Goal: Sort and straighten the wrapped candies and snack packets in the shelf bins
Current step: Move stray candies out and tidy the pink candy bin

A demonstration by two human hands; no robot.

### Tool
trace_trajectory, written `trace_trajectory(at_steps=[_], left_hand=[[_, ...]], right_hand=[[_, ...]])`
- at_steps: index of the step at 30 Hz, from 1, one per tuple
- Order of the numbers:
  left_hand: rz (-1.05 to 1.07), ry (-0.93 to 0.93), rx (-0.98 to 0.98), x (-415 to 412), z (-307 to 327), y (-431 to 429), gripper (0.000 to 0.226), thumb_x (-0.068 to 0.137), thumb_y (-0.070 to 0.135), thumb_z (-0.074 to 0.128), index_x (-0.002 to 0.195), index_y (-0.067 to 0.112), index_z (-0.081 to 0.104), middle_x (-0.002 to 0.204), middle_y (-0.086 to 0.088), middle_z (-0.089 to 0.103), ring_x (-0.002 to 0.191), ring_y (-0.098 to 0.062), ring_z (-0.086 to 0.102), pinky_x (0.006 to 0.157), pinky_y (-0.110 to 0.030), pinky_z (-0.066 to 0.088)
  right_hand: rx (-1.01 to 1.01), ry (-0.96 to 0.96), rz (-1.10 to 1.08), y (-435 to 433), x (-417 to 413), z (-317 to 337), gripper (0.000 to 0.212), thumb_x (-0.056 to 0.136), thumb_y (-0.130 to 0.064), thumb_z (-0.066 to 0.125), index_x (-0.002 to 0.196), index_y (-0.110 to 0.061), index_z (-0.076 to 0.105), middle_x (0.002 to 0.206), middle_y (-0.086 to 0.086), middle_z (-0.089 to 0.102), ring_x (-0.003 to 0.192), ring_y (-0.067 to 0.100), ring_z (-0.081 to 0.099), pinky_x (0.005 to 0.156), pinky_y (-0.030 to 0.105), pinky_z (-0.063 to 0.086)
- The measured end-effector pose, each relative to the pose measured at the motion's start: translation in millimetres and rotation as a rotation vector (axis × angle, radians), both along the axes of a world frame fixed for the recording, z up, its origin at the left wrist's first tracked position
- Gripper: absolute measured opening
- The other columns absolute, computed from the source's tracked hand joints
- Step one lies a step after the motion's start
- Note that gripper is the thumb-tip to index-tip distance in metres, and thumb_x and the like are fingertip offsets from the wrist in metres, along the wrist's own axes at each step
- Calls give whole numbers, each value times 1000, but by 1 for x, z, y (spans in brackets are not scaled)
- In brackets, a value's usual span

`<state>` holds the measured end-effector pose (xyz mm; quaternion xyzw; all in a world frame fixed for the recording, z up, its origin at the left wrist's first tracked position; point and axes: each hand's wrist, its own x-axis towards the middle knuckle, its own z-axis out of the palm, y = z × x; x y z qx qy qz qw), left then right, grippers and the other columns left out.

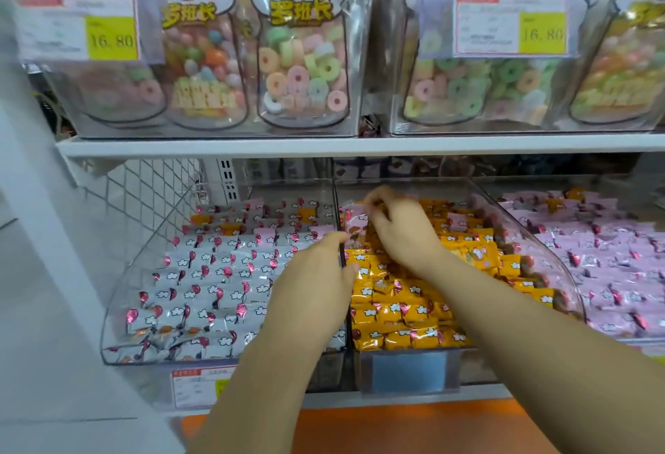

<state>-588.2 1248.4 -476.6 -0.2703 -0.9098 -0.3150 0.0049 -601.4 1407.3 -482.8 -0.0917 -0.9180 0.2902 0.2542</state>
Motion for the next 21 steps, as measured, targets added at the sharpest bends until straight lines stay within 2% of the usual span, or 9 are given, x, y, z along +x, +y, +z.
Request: trace_trajectory(at_steps=[3, 6, 9, 12, 13, 15, 17, 18, 21], left_hand=[[-6, 6, -2, 1, 2, 0, 47, 96, 33, 49, 140, 31, 35, 118, 1, 63, 100, -18, 61, 87, -40, 52], [-23, 1, -7, 2, 3, -2, 46, 96, 33, 48, 140, 32, 34, 110, 2, 63, 94, -16, 62, 83, -38, 53], [-38, -4, -19, 3, 2, -3, 44, 97, 33, 47, 139, 32, 35, 106, 0, 63, 92, -17, 61, 80, -37, 53], [-35, -5, -45, 3, 2, -2, 45, 97, 32, 46, 141, 30, 34, 113, -4, 62, 100, -19, 60, 86, -40, 52], [-33, -4, -54, 3, 2, -1, 46, 98, 32, 46, 142, 29, 34, 116, -5, 61, 102, -20, 59, 87, -40, 51], [-29, 1, -64, 3, 1, 1, 44, 98, 30, 45, 141, 29, 36, 118, -7, 60, 102, -21, 59, 87, -39, 51], [-19, 15, -78, 3, 0, 5, 42, 98, 28, 45, 140, 30, 38, 123, -6, 57, 102, -21, 58, 86, -38, 51], [-10, 25, -86, 2, -1, 7, 41, 99, 27, 44, 139, 30, 39, 128, -6, 53, 104, -21, 57, 87, -37, 50], [24, 35, -100, 1, -4, 12, 37, 99, 26, 43, 135, 32, 43, 137, -6, 42, 101, -22, 57, 86, -35, 49]], right_hand=[[-126, 97, 45, -13, 16, 6, 12, 99, -19, 40, 103, -18, 52, 74, -4, 60, 66, 1, 60, 55, 11, 43], [-232, 198, 70, -20, 40, 17, 11, 100, -20, 38, 102, -19, 49, 71, -2, 65, 70, 9, 66, 61, 22, 53], [-255, 252, 150, -17, 70, 26, 12, 99, -17, 39, 94, -25, 47, 83, -2, 66, 76, 5, 68, 69, 32, 57], [-177, 286, 140, -7, 103, 28, 16, 98, -19, 41, 92, -32, 48, 102, -10, 65, 77, 19, 65, 67, 40, 54], [-133, 303, 117, -1, 113, 28, 15, 97, -18, 42, 91, -31, 48, 108, -16, 63, 76, 21, 62, 63, 37, 52], [-67, 327, 74, 12, 129, 28, 16, 96, -15, 43, 88, -29, 46, 117, -23, 57, 75, 8, 61, 59, 20, 46], [2, 281, 27, 27, 141, 26, 16, 96, -15, 45, 87, -28, 46, 117, -30, 50, 82, -7, 58, 67, 14, 44], [33, 239, -2, 35, 146, 23, 14, 95, -15, 46, 87, -26, 46, 115, -32, 48, 88, -7, 58, 73, 18, 46], [101, 129, -66, 57, 159, 16, 11, 92, -14, 53, 87, -22, 47, 107, -30, 50, 92, 10, 61, 70, 27, 45]])
